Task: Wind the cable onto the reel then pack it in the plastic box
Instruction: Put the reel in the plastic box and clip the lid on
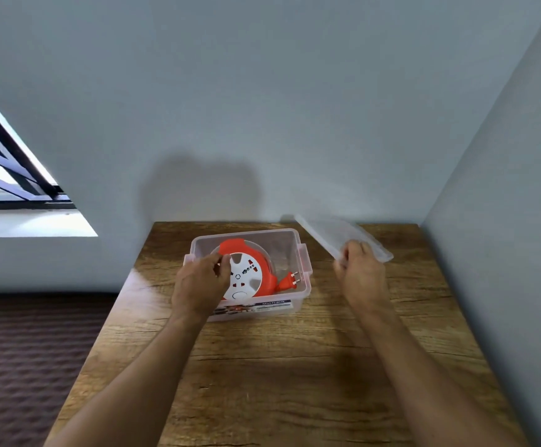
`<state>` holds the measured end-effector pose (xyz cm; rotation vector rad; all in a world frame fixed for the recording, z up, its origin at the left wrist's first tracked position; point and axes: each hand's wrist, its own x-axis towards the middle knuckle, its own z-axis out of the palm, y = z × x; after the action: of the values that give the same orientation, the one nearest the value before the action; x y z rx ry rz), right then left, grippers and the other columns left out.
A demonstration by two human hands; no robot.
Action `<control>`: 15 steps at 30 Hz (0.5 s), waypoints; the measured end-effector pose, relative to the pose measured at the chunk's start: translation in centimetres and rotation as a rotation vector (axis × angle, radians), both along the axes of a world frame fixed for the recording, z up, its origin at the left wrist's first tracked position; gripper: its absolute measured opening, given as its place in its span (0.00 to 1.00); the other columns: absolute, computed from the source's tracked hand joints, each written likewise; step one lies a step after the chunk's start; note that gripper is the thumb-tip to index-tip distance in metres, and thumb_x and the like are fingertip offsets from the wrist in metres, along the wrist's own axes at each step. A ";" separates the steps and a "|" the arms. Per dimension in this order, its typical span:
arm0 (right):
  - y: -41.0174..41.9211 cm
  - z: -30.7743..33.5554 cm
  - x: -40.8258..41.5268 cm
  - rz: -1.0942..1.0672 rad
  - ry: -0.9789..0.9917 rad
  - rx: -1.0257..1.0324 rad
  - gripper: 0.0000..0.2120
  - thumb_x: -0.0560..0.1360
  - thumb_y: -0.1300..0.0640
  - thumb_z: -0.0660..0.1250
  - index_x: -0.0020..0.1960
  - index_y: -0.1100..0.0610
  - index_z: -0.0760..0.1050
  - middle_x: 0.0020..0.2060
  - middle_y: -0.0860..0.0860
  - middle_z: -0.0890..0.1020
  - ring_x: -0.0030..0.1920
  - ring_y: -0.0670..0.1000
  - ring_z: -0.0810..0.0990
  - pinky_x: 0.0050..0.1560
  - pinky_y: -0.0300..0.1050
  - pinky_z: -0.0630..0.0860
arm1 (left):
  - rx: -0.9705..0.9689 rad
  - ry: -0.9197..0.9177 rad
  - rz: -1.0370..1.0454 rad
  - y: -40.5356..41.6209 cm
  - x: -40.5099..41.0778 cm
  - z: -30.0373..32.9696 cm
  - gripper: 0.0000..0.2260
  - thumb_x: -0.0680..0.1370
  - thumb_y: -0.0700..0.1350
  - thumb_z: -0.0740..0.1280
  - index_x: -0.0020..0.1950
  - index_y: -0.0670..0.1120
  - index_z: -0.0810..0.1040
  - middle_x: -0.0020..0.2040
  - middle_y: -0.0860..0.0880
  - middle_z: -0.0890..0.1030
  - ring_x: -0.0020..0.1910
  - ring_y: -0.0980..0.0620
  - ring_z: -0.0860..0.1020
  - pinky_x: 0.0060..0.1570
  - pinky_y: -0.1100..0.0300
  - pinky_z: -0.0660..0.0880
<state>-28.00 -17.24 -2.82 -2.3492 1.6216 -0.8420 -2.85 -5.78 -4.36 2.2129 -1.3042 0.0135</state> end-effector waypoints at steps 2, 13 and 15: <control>0.1 1.3 -0.1 0.006 -0.076 -0.106 0.04 0.76 0.65 0.70 0.48 0.64 0.76 0.44 0.59 0.79 0.38 0.61 0.81 0.37 0.50 0.79 | -0.025 -0.073 0.038 0.1 -0.4 0.5 0.15 0.81 0.52 0.61 0.55 0.46 0.83 0.44 0.46 0.88 0.43 0.46 0.84 0.44 0.51 0.82; 4.6 7.9 3.5 0.137 -0.975 0.225 0.14 0.83 0.54 0.62 0.68 0.51 0.64 0.45 0.48 0.75 0.28 0.54 0.82 0.28 0.45 0.81 | 0.006 0.435 0.301 1.4 -0.7 2.2 0.15 0.81 0.45 0.65 0.67 0.42 0.77 0.60 0.44 0.84 0.59 0.40 0.81 0.49 0.49 0.76; 4.8 7.3 4.5 0.117 -1.032 0.508 0.12 0.85 0.54 0.59 0.67 0.50 0.65 0.48 0.49 0.78 0.23 0.50 0.79 0.28 0.48 0.81 | -0.062 0.586 0.258 1.8 0.0 1.6 0.09 0.82 0.43 0.64 0.60 0.45 0.80 0.49 0.48 0.85 0.53 0.43 0.82 0.48 0.52 0.78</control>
<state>-23.50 -12.46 4.48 -1.2637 1.0433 -1.1531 -2.84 -4.01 -2.74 2.0899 -0.6875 -0.4549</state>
